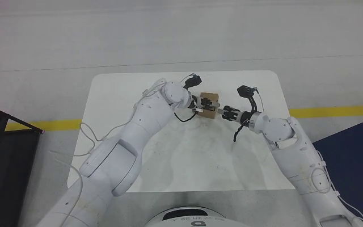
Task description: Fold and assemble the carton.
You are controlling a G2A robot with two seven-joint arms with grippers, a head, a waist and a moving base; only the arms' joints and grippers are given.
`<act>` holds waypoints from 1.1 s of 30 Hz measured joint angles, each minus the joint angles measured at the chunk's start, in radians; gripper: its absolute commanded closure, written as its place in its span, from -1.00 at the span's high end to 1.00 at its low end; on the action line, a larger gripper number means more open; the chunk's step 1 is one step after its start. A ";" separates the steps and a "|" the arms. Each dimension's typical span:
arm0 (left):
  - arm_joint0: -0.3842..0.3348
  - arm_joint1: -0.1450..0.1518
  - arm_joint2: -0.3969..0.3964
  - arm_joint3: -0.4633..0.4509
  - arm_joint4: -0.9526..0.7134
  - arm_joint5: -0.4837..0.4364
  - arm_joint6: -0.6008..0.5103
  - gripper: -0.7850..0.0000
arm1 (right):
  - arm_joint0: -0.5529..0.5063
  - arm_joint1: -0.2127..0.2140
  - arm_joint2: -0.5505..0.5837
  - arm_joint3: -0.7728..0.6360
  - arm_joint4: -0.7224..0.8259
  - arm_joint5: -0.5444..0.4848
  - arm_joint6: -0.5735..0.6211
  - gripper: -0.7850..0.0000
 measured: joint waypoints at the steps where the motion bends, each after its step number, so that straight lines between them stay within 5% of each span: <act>1: 0.000 -0.001 0.001 0.001 0.002 0.002 0.000 0.82 | -0.015 0.004 0.015 -0.015 0.000 -0.015 0.014 -0.29; 18: -0.022 -0.015 0.009 0.012 0.021 0.027 0.011 1.00 | -0.079 0.022 0.103 -0.071 0.047 -0.058 0.010 -0.28; 33: -0.033 0.032 -0.074 0.010 -0.011 0.005 0.079 1.00 | -0.015 0.012 0.036 -0.046 0.008 0.006 -0.021 -0.32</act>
